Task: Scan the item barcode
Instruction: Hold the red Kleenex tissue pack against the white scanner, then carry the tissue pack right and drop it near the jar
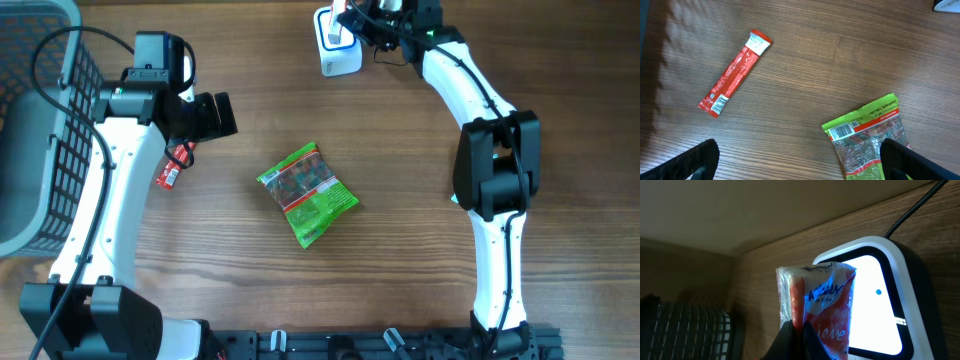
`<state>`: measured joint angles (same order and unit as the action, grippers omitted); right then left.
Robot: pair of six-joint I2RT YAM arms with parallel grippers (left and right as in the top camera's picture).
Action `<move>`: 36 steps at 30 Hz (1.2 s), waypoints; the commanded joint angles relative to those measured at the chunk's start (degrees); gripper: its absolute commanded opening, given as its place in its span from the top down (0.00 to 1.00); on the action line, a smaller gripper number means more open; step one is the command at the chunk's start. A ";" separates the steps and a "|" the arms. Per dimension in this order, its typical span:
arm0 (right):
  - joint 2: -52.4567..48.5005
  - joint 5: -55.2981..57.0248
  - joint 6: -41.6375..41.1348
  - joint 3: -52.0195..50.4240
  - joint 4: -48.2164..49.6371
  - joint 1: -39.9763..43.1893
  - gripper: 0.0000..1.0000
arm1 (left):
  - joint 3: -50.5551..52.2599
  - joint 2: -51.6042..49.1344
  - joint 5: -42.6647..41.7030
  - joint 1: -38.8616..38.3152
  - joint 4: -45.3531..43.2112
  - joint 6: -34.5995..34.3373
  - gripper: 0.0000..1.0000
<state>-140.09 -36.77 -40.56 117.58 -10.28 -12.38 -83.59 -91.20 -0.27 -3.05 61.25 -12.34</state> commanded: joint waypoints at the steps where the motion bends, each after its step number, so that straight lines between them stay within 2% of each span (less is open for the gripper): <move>1: -0.83 -0.48 0.11 0.81 0.13 -0.31 0.96 | 0.00 -0.04 -0.28 -0.04 -0.13 -0.15 0.00; 4: -0.02 -9.16 1.97 0.81 4.07 0.13 0.96 | 0.00 -0.04 -0.28 -0.04 -0.13 -0.15 0.00; 8: 4.52 -8.11 2.27 0.81 1.38 0.24 0.95 | 0.00 -0.04 -0.28 -0.04 -0.13 -0.15 0.00; 13: 13.88 -4.76 6.56 0.81 -8.61 0.26 0.95 | 0.00 -0.04 -0.28 -0.04 -0.13 -0.15 0.00; 20: 27.32 -5.22 14.27 0.81 -28.83 1.14 0.96 | 0.00 -0.04 -0.28 -0.04 -0.13 -0.15 0.00; 23: 31.04 -4.55 22.23 0.81 -39.12 1.62 0.96 | 0.00 -0.04 -0.28 -0.04 -0.13 -0.15 0.00; 26: 32.87 3.56 30.05 0.81 -52.26 1.64 0.96 | 0.00 -0.04 -0.28 -0.04 -0.13 -0.15 0.00; 30: 32.41 17.35 31.65 -0.22 -66.10 1.64 0.95 | 0.00 -0.04 -0.28 -0.04 -0.13 -0.15 0.00; 33: 32.41 28.00 31.32 -5.05 -71.30 1.64 0.95 | 0.00 -0.04 -0.28 -0.04 -0.13 -0.15 0.00; 36: 32.41 33.05 29.31 -12.96 -72.13 1.64 0.95 | 0.00 -0.04 -0.28 -0.04 -0.13 -0.13 0.00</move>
<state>-106.45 -16.58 -11.66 111.81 -81.58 -10.92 -83.59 -91.20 -0.27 -3.05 61.25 -12.34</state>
